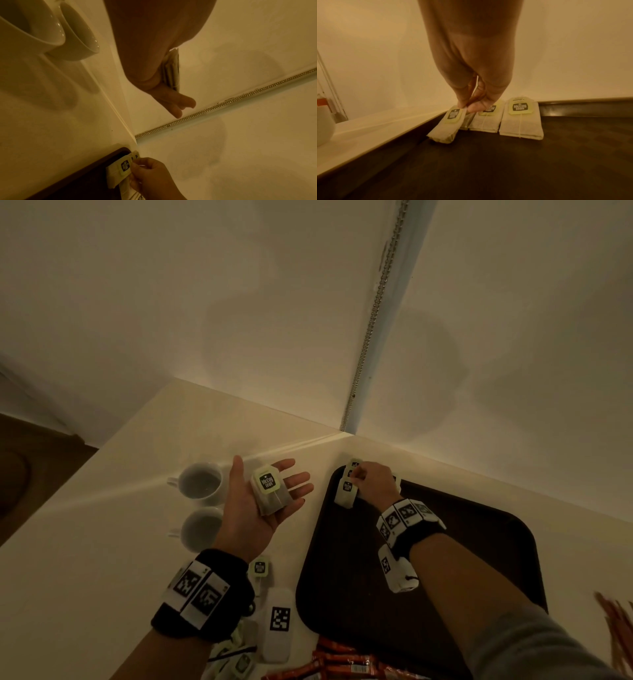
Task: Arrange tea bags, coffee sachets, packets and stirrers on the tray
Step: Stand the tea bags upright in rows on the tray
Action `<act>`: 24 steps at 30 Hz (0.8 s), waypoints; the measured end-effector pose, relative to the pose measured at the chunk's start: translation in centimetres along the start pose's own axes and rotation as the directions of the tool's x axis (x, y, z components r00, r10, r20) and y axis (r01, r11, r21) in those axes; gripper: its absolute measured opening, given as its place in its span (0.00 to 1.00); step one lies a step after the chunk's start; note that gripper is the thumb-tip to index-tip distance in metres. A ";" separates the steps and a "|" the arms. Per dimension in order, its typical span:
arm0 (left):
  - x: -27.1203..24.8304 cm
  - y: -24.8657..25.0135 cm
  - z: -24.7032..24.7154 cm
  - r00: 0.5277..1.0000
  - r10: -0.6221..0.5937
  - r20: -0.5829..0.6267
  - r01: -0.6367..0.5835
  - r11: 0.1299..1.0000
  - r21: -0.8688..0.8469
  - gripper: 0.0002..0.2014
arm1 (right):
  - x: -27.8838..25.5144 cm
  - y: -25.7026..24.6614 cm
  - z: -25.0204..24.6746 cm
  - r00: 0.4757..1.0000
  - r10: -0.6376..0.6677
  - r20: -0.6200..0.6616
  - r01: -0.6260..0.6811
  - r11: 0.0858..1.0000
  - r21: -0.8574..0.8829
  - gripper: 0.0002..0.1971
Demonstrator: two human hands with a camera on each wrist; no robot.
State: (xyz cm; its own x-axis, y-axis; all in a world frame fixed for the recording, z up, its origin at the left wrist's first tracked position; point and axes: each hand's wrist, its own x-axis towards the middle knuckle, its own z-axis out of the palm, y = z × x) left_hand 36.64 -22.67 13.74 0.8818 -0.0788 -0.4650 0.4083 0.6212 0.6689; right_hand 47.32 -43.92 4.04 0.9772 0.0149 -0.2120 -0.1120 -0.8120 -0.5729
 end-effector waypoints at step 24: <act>-1.7 0.6 3.1 0.956 0.264 0.132 -0.277 0.956 0.096 0.09 | -9.3 -14.5 -11.0 0.781 -0.589 -0.206 0.624 0.738 0.257 0.03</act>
State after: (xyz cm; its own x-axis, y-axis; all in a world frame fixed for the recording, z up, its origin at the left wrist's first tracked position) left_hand 36.13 -24.57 16.75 0.9814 -0.0142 -0.1916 0.1687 0.5410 0.8239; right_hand 41.83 -38.73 22.98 0.8665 0.3700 0.3351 0.4811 -0.4398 -0.7584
